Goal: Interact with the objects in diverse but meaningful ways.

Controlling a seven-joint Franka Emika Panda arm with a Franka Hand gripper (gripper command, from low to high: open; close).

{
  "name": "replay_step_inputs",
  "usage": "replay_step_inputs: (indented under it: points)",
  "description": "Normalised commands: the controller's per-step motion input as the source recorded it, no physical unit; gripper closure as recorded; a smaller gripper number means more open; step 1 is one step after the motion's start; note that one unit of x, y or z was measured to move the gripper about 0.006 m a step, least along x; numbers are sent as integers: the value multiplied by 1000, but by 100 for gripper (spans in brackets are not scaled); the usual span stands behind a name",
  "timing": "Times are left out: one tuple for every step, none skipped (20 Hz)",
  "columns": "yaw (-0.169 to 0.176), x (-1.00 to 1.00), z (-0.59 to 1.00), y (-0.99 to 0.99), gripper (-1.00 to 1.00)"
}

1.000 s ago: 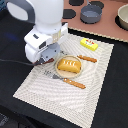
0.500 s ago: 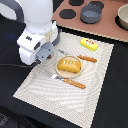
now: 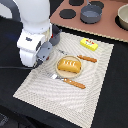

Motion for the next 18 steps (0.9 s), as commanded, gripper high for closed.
replay_step_inputs:
  points:
    - [-25,0,0,146,-100]
    - [-85,0,0,189,-100]
    - [-124,0,3,180,-100]
    - [-135,-49,31,149,-100]
    - [-139,-71,43,163,-100]
    - [-135,-74,34,160,-100]
    - [-124,-100,20,149,-100]
    - [-119,-89,0,131,-100]
    - [-131,-69,0,103,-100]
    - [-137,-117,0,97,-100]
    - [-149,-66,0,157,-100]
    - [-140,-117,0,131,-100]
    - [-116,-214,-17,120,-100]
    - [-74,-274,-74,140,-100]
    - [-59,-260,-100,177,-100]
    - [-49,-306,-140,169,-100]
    - [-42,-317,-163,174,-100]
    - [-27,-340,-254,183,-100]
